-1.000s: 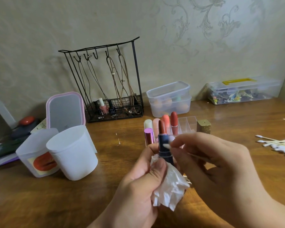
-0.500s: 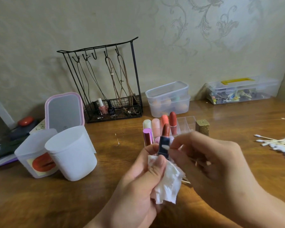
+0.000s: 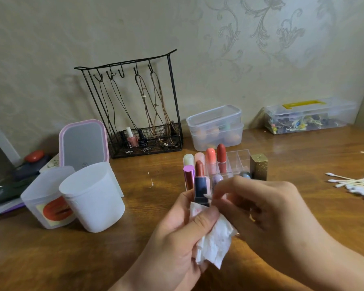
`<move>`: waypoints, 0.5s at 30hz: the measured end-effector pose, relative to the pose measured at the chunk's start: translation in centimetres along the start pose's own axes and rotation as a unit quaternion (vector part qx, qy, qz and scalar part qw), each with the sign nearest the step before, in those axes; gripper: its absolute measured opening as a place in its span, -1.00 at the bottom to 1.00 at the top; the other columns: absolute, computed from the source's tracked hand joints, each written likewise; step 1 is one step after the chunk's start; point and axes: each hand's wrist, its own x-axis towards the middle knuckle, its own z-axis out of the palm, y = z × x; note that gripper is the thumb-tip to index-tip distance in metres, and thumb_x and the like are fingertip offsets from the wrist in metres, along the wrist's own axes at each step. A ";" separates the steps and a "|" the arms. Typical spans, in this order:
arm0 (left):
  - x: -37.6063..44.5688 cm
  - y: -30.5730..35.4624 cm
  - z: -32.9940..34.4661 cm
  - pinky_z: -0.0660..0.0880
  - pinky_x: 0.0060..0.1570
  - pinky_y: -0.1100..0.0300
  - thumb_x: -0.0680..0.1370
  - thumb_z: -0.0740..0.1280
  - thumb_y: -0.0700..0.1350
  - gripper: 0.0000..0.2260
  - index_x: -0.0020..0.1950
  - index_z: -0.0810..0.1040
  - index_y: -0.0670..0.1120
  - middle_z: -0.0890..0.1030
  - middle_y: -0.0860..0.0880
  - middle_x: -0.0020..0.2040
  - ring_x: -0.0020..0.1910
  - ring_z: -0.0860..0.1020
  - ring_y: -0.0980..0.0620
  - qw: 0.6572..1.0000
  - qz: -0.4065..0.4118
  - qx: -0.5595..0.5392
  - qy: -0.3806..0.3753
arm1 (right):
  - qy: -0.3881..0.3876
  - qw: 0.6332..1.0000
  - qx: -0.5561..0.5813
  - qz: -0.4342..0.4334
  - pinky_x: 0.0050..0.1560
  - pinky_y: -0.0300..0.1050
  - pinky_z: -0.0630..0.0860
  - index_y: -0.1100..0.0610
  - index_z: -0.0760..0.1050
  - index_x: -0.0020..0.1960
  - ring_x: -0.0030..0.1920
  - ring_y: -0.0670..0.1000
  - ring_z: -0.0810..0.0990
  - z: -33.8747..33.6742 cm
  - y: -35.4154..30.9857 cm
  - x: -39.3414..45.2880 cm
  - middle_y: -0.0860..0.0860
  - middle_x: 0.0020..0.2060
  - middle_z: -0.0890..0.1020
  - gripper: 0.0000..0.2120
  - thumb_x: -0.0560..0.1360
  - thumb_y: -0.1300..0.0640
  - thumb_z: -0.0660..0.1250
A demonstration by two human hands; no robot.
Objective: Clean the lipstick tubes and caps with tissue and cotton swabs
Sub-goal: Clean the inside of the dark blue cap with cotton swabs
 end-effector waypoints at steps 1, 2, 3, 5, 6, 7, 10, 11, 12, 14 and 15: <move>0.0 0.0 0.0 0.62 -0.23 0.07 0.31 0.40 -0.28 -0.71 -0.02 0.69 -0.08 0.68 -0.23 -0.06 -0.10 0.68 -0.14 1.000 0.000 0.012 0.003 | 0.004 1.000 -0.007 0.001 -0.47 -0.32 0.36 -0.03 0.55 -0.10 -0.46 -0.12 0.44 0.0 0.1 0.0 -0.15 -0.43 0.50 -0.95 0.49 0.08 0.42; -0.1 0.1 0.1 0.62 -0.28 0.09 0.31 0.42 -0.29 -0.78 -0.09 0.71 -0.09 0.67 -0.21 -0.17 -0.20 0.68 -0.11 1.000 0.001 0.014 0.010 | 0.020 1.000 -0.013 0.007 -0.46 -0.37 0.33 -0.02 0.55 -0.11 -0.47 -0.14 0.42 -0.1 0.1 0.1 -0.17 -0.45 0.49 -0.94 0.48 0.08 0.42; -0.2 0.2 0.3 0.61 -0.36 0.11 0.32 0.46 -0.28 -0.85 -0.16 0.72 -0.11 0.63 -0.20 -0.28 -0.33 0.66 -0.09 1.000 0.003 0.010 0.022 | 0.037 0.999 -0.015 0.013 -0.45 -0.42 0.30 -0.01 0.54 -0.12 -0.48 -0.17 0.40 -0.1 0.1 0.1 -0.20 -0.45 0.47 -0.94 0.47 0.09 0.42; -0.3 0.2 0.4 0.55 -0.50 0.14 0.31 0.45 -0.30 -0.87 -0.17 0.71 -0.17 0.54 -0.21 -0.39 -0.48 0.57 -0.09 0.999 0.001 -0.014 0.034 | 0.050 0.998 -0.017 0.019 -0.43 -0.44 0.31 -0.02 0.54 -0.11 -0.46 -0.21 0.42 -0.1 0.1 0.1 -0.25 -0.44 0.47 -0.95 0.46 0.08 0.41; -0.2 0.2 0.3 0.52 -0.53 0.15 0.30 0.41 -0.30 -0.81 -0.11 0.69 -0.21 0.51 -0.21 -0.40 -0.51 0.53 -0.09 0.999 -0.002 -0.030 0.030 | 0.050 0.998 -0.023 0.018 -0.42 -0.38 0.38 -0.04 0.54 -0.11 -0.44 -0.20 0.45 0.0 0.1 0.1 -0.26 -0.42 0.50 -0.95 0.46 0.06 0.41; -0.2 0.1 0.2 0.49 -0.54 0.16 0.29 0.37 -0.28 -0.74 -0.04 0.67 -0.23 0.49 -0.20 -0.39 -0.52 0.51 -0.08 0.999 -0.005 -0.044 0.027 | 0.049 0.998 -0.030 0.017 -0.41 -0.27 0.44 -0.06 0.53 -0.10 -0.42 -0.18 0.49 0.0 0.1 0.0 -0.26 -0.39 0.53 -0.94 0.47 0.04 0.40; -0.2 0.4 0.1 0.49 -0.54 0.17 0.32 0.41 -0.26 -0.78 -0.06 0.67 -0.25 0.50 -0.21 -0.39 -0.52 0.50 -0.06 0.997 -0.008 -0.061 0.041 | 0.056 0.998 -0.031 0.015 -0.39 -0.14 0.51 -0.11 0.50 -0.08 -0.35 -0.14 0.57 -0.1 -0.1 0.0 -0.22 -0.32 0.59 -0.95 0.49 -0.05 0.34; -0.2 0.5 0.2 0.52 -0.52 0.16 0.35 0.44 -0.27 -0.87 -0.12 0.69 -0.24 0.52 -0.21 -0.38 -0.51 0.52 -0.06 0.997 -0.009 -0.061 0.042 | 0.063 0.997 -0.032 0.016 -0.39 -0.16 0.50 -0.12 0.49 -0.07 -0.35 -0.16 0.57 -0.1 -0.2 0.1 -0.21 -0.31 0.59 -0.94 0.49 -0.08 0.32; -0.2 0.5 0.3 0.54 -0.49 0.16 0.36 0.45 -0.29 -0.93 -0.18 0.70 -0.23 0.55 -0.21 -0.36 -0.48 0.55 -0.06 0.997 -0.007 -0.057 0.044 | 0.071 0.997 -0.035 0.018 -0.40 -0.21 0.48 -0.12 0.49 -0.07 -0.38 -0.17 0.54 -0.2 -0.3 0.2 -0.20 -0.30 0.59 -0.93 0.48 -0.08 0.30; -0.3 0.2 0.1 0.55 -0.43 0.14 0.37 0.46 -0.27 -0.94 -0.19 0.70 -0.22 0.59 -0.22 -0.30 -0.42 0.58 -0.07 0.998 -0.008 -0.046 0.046 | 0.086 0.995 -0.036 0.022 -0.45 -0.28 0.42 -0.09 0.49 -0.08 -0.43 -0.17 0.50 -0.3 -0.2 0.3 -0.20 -0.30 0.58 -0.93 0.48 -0.06 0.32; -0.2 0.1 0.0 0.56 -0.42 0.15 0.37 0.47 -0.22 -0.90 -0.15 0.70 -0.22 0.59 -0.22 -0.27 -0.40 0.58 -0.07 0.998 -0.010 -0.037 0.043 | 0.090 0.995 -0.035 0.025 -0.47 -0.33 0.39 -0.08 0.50 -0.10 -0.45 -0.18 0.48 -0.3 -0.1 0.3 -0.20 -0.33 0.57 -0.95 0.48 -0.02 0.35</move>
